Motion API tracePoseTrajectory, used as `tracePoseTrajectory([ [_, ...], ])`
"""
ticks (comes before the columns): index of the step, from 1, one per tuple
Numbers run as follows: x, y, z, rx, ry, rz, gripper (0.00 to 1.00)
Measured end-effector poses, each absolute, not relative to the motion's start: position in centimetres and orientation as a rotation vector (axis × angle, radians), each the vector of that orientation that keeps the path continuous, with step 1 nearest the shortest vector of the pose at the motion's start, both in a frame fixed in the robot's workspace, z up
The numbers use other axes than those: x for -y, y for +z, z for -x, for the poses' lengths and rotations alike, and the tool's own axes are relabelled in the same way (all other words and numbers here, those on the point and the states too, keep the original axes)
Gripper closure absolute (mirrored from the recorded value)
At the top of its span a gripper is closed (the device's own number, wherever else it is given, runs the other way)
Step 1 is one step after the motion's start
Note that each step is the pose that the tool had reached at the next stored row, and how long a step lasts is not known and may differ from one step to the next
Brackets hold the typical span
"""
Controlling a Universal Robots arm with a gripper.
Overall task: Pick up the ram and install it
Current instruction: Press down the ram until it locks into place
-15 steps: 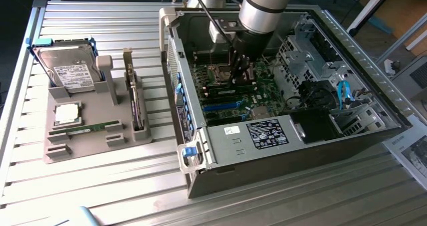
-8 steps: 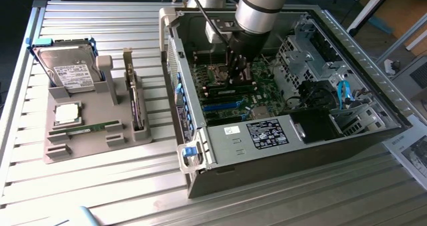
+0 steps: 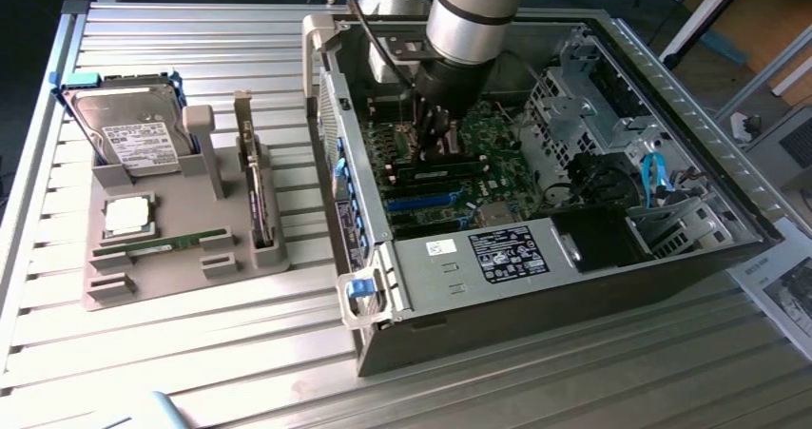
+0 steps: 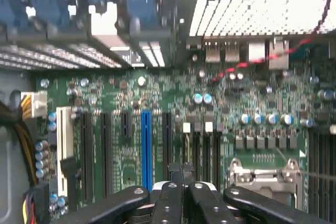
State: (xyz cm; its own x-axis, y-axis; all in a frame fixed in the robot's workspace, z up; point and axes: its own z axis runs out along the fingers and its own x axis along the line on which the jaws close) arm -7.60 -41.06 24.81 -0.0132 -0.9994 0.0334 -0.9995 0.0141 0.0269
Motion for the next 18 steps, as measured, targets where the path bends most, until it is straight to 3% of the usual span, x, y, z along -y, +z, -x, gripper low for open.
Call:
tracePoseTrajectory([
  [18,40.8,24.7,9.0,2.206,0.006,-2.176,0.89],
])
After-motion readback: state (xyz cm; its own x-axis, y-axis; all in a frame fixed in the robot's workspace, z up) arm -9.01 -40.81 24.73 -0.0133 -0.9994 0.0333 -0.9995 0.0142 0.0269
